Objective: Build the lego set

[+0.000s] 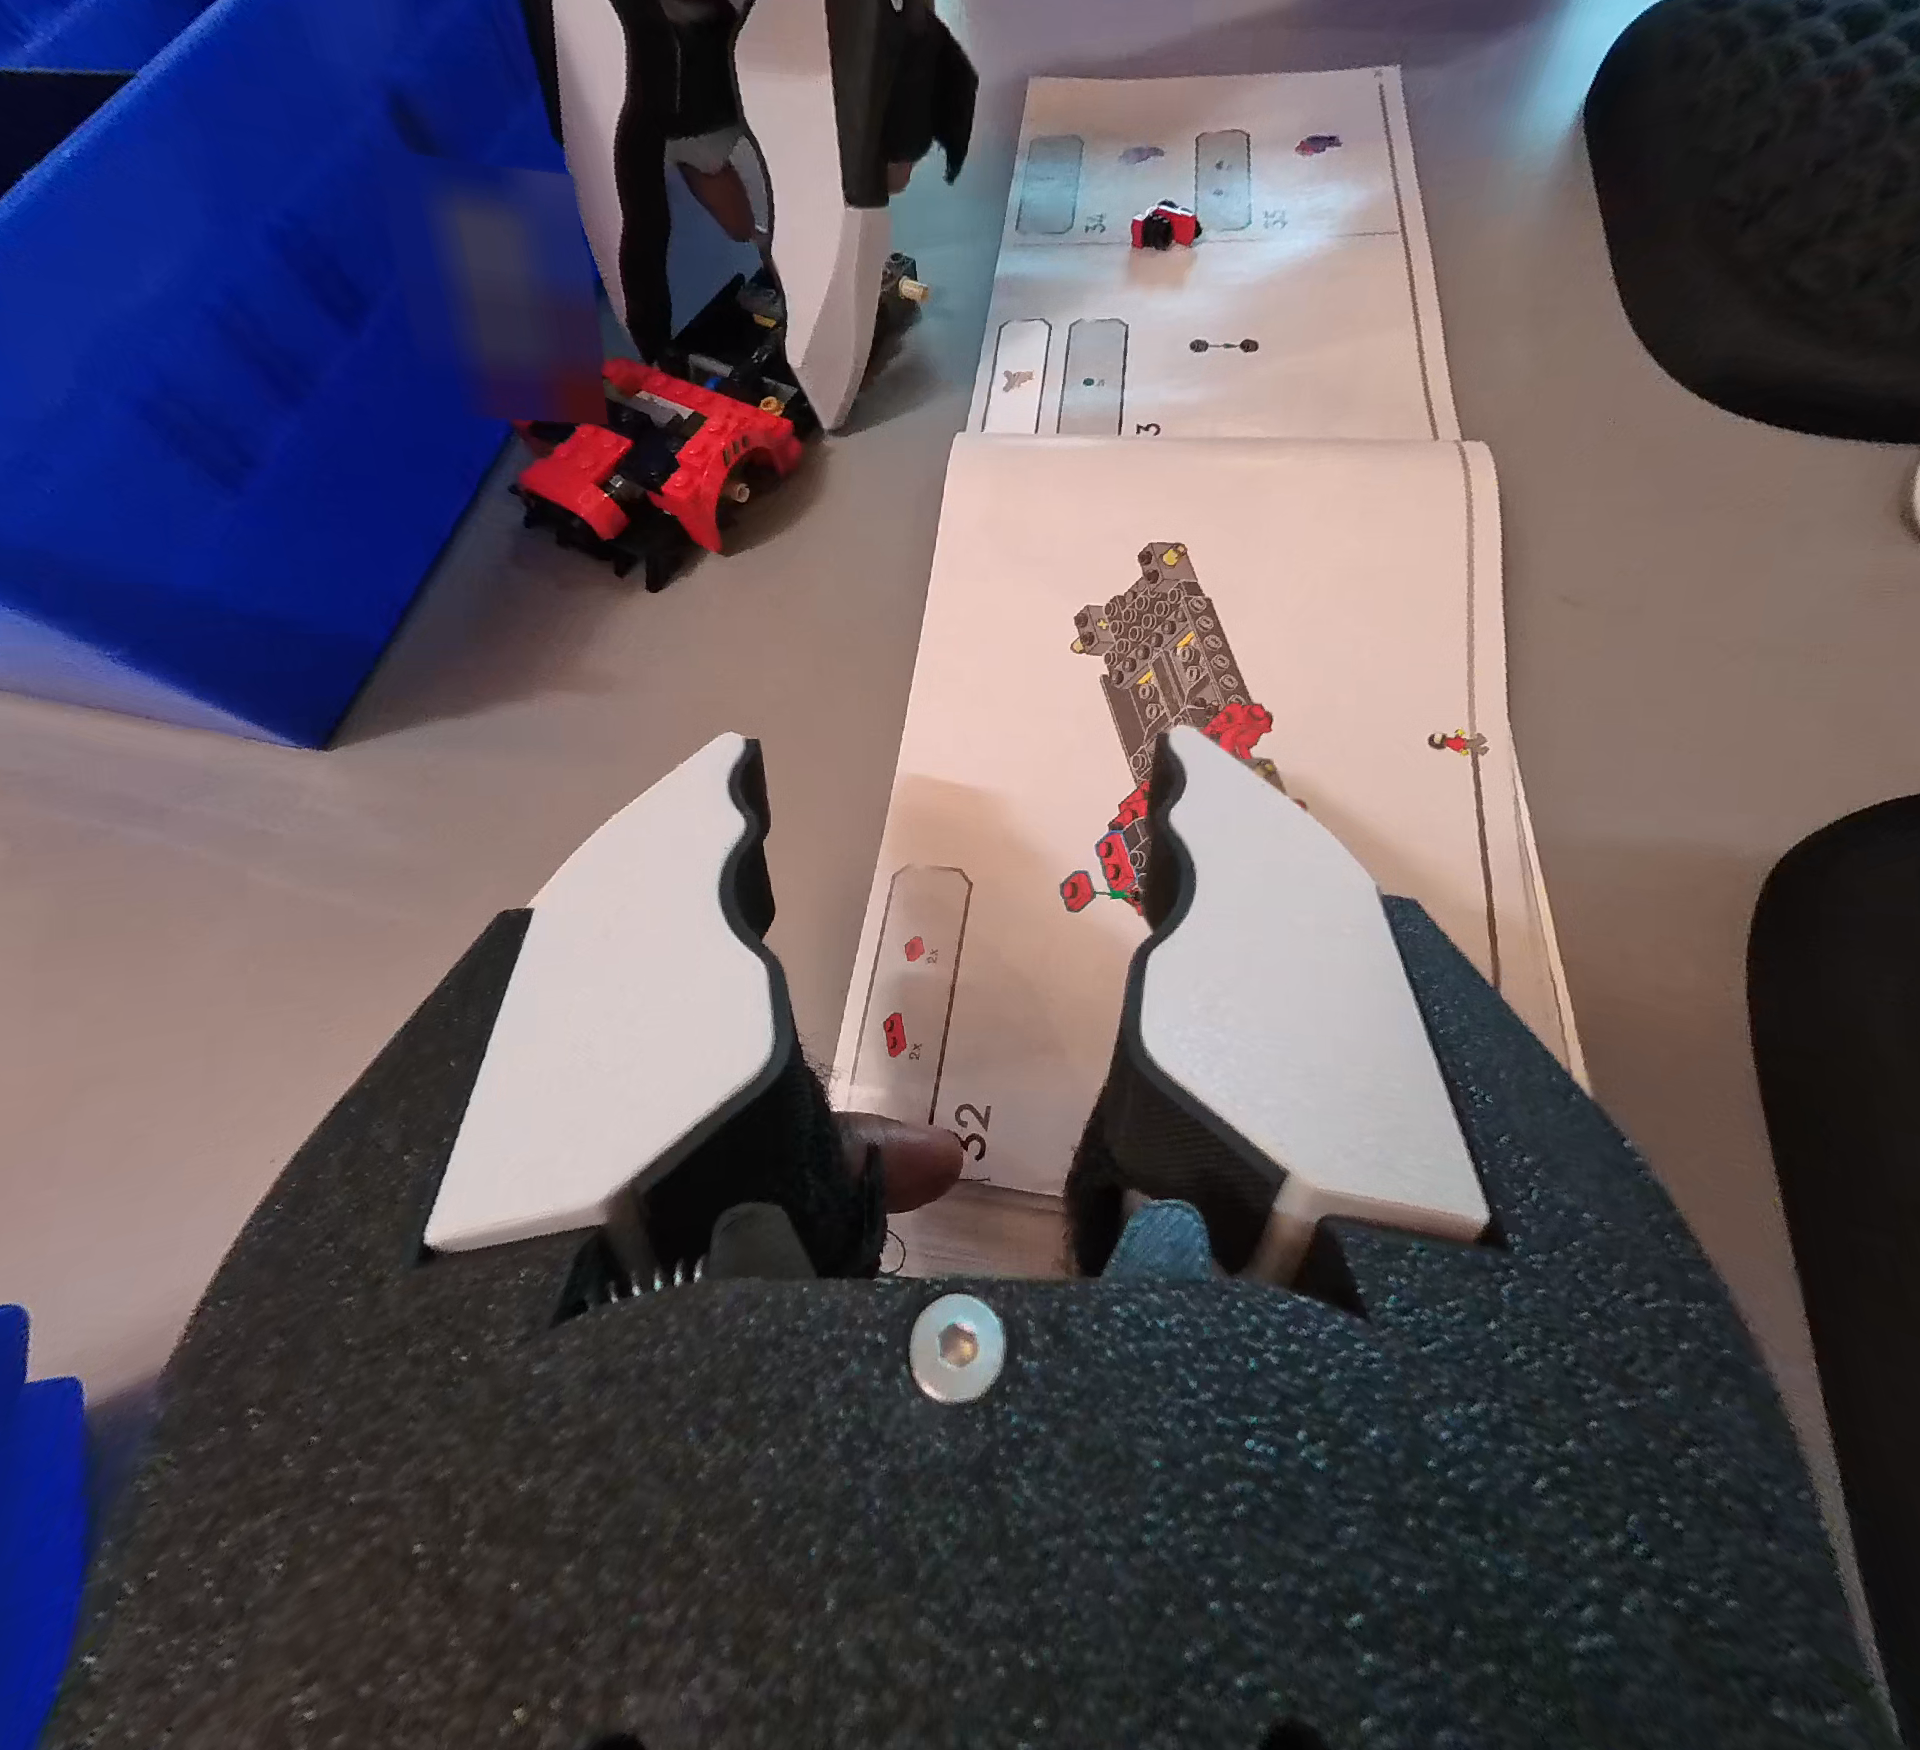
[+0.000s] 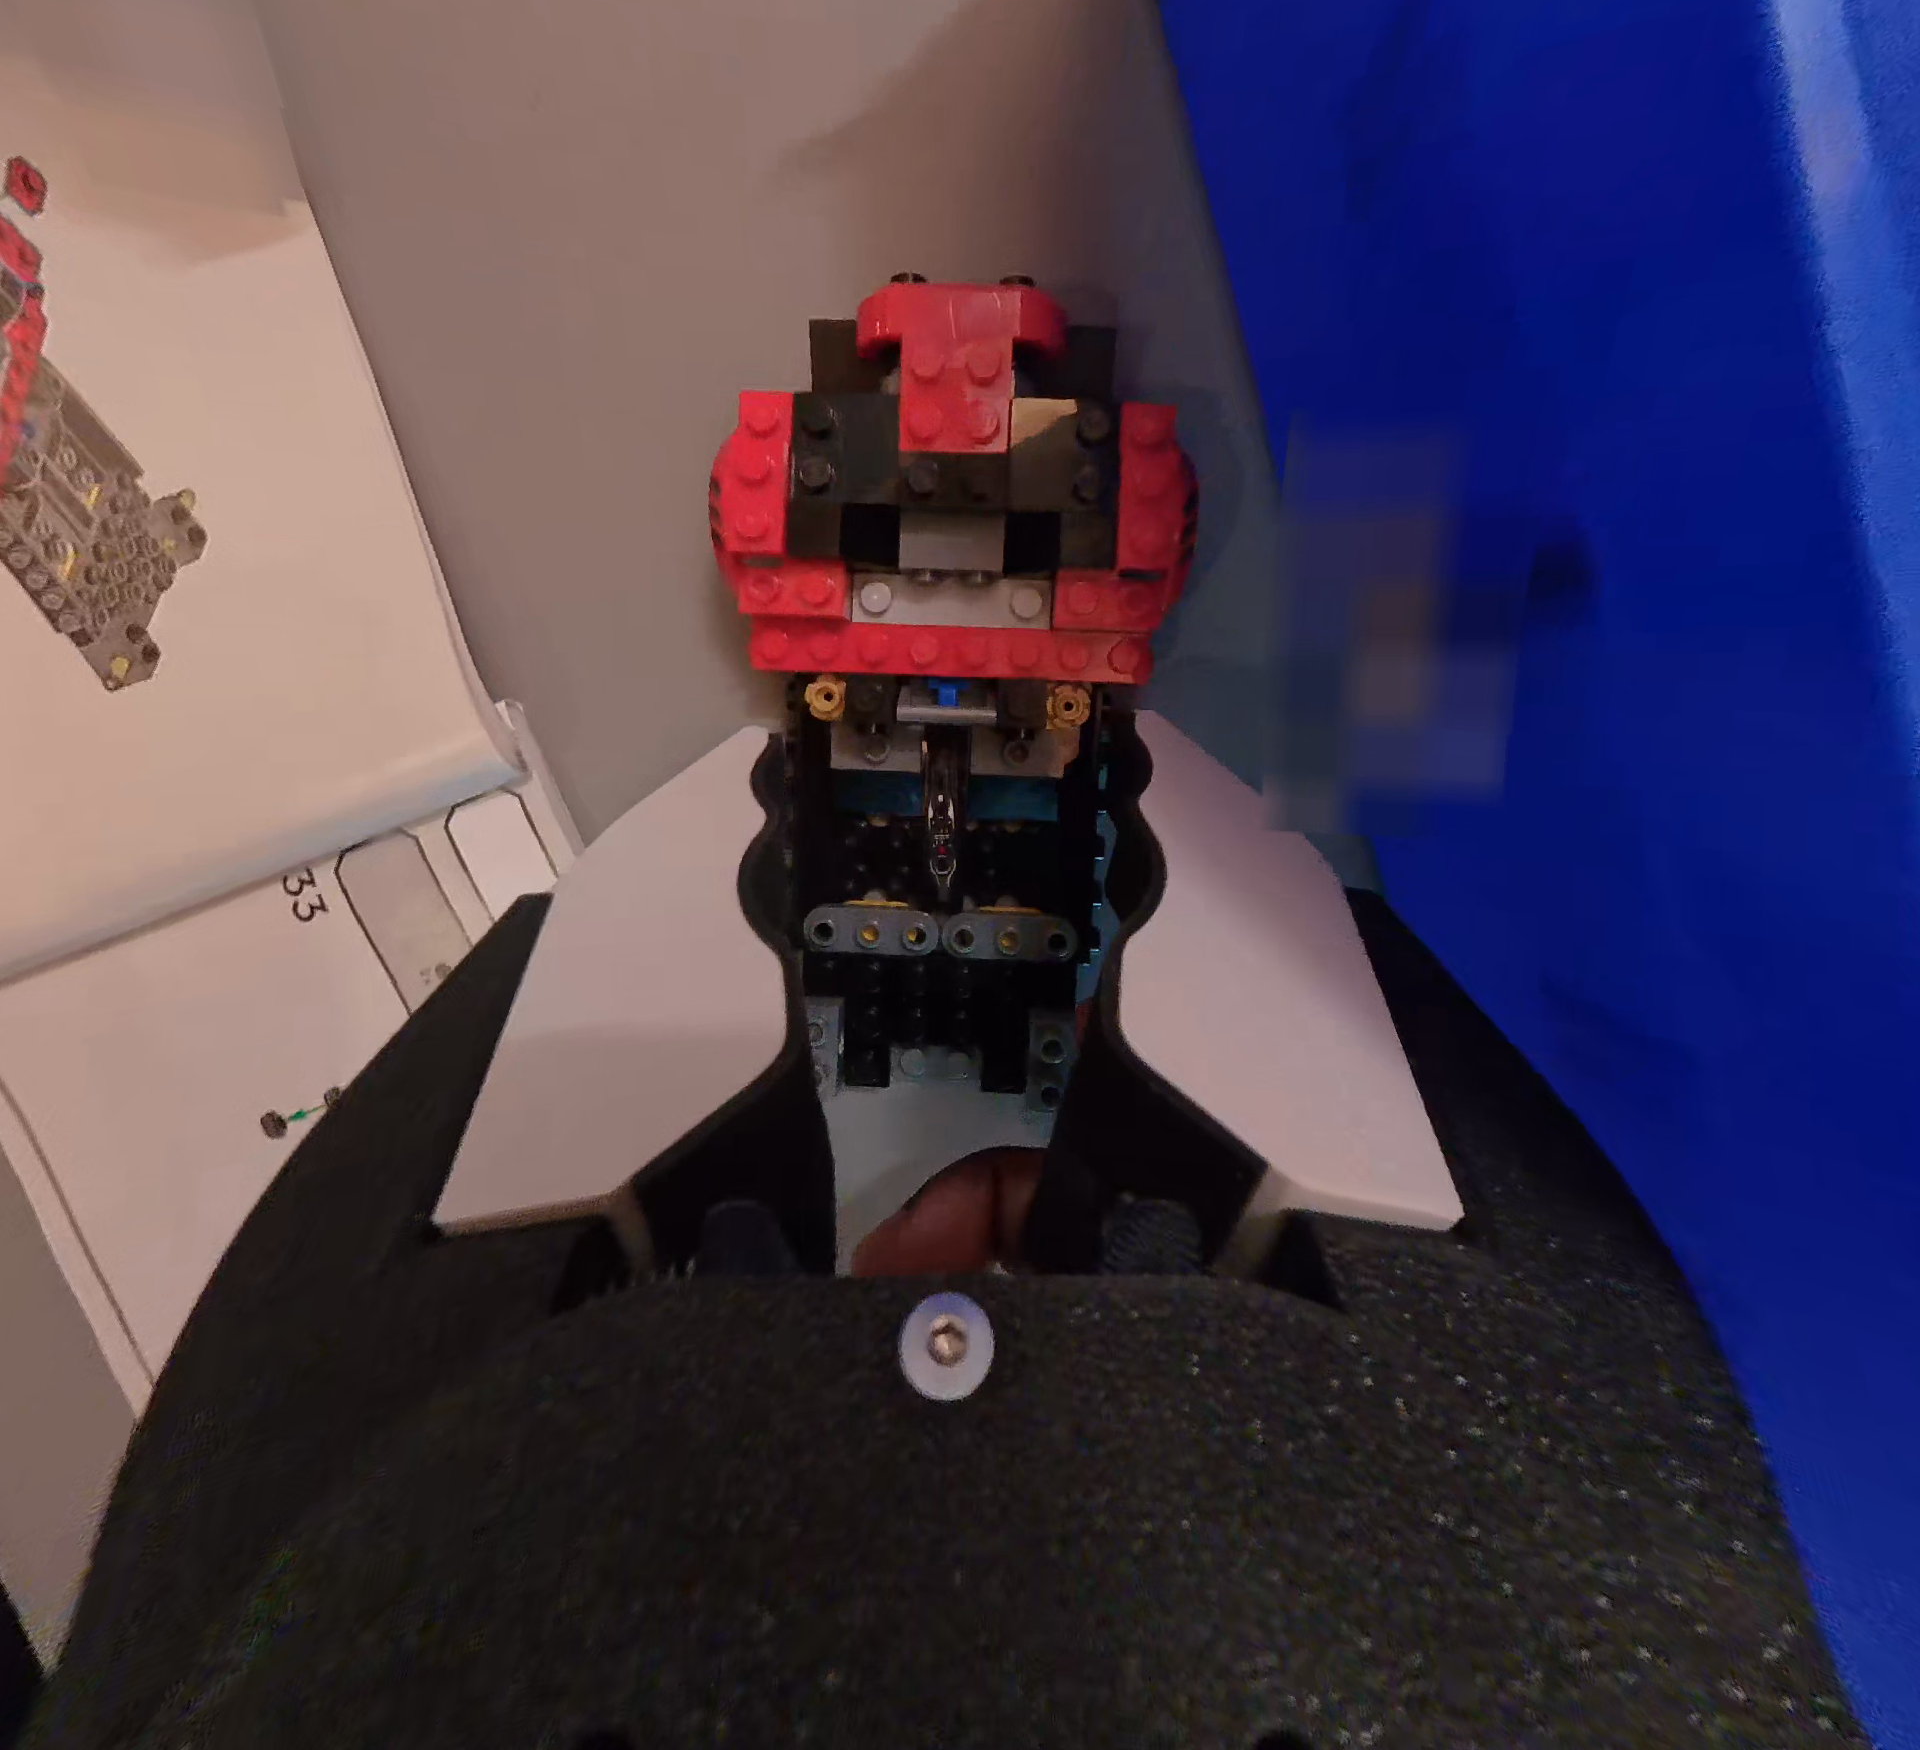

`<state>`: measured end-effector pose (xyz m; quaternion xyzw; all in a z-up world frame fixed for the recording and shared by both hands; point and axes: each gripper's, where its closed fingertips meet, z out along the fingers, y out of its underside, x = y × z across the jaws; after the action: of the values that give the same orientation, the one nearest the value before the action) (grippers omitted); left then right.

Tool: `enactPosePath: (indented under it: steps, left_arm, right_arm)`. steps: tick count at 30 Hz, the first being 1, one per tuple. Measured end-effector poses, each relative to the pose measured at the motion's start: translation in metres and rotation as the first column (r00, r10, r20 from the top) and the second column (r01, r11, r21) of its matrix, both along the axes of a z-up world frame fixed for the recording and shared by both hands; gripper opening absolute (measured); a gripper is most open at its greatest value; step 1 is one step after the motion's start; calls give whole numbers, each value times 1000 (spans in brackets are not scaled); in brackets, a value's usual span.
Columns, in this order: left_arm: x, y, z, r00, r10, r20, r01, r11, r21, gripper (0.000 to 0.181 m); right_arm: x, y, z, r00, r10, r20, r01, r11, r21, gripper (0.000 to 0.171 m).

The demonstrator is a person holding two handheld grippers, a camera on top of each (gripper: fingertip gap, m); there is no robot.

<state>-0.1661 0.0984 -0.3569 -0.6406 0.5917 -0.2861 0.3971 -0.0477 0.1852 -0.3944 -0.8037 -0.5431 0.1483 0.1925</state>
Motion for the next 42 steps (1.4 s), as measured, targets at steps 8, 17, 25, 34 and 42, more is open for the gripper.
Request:
enactPosePath:
  steps: [8,17,25,34,42]
  left_arm:
    - [-3,1,3,1000,7,-3,-7,1000,14,65]
    - [-9,4,-3,998,21,-63,-19,999,31,62]
    - [-16,11,5,998,57,-32,-56,998,37,62]
    - [-10,6,-5,998,34,-56,-34,999,15,62]
    - [-3,-1,-13,997,7,-75,-8,1000,-7,67]
  right_arm:
    - [-3,-1,1,999,-12,-32,13,999,39,58]
    - [-7,-8,3,997,11,-77,-12,1000,-10,58]
    - [-9,-14,17,994,52,-97,-52,999,8,58]
    - [-20,-55,29,982,154,-111,-153,988,18,58]
    - [-33,-92,26,961,252,-109,-254,967,-2,58]
